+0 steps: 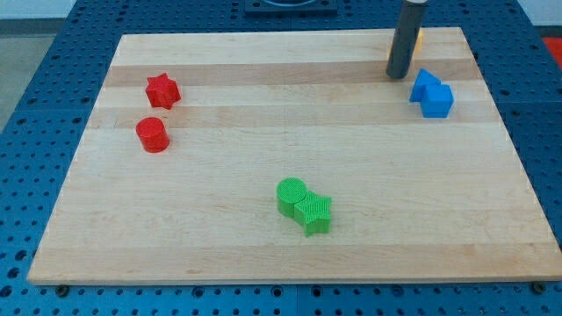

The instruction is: Slide the triangle towards the bottom left of the board

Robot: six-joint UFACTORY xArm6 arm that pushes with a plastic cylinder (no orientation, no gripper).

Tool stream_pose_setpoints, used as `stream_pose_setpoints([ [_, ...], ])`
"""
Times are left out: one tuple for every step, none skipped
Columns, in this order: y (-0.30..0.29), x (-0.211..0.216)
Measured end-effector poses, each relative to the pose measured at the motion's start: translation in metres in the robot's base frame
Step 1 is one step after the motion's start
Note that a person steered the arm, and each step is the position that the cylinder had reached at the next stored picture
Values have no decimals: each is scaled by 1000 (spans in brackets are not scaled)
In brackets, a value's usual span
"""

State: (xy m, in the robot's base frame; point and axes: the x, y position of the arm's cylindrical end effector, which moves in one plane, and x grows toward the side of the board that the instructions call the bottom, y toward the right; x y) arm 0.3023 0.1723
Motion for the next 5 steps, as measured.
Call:
stream_pose_setpoints([
  [19,-1],
  [35,-2],
  [43,4],
  [43,10],
  [33,10],
])
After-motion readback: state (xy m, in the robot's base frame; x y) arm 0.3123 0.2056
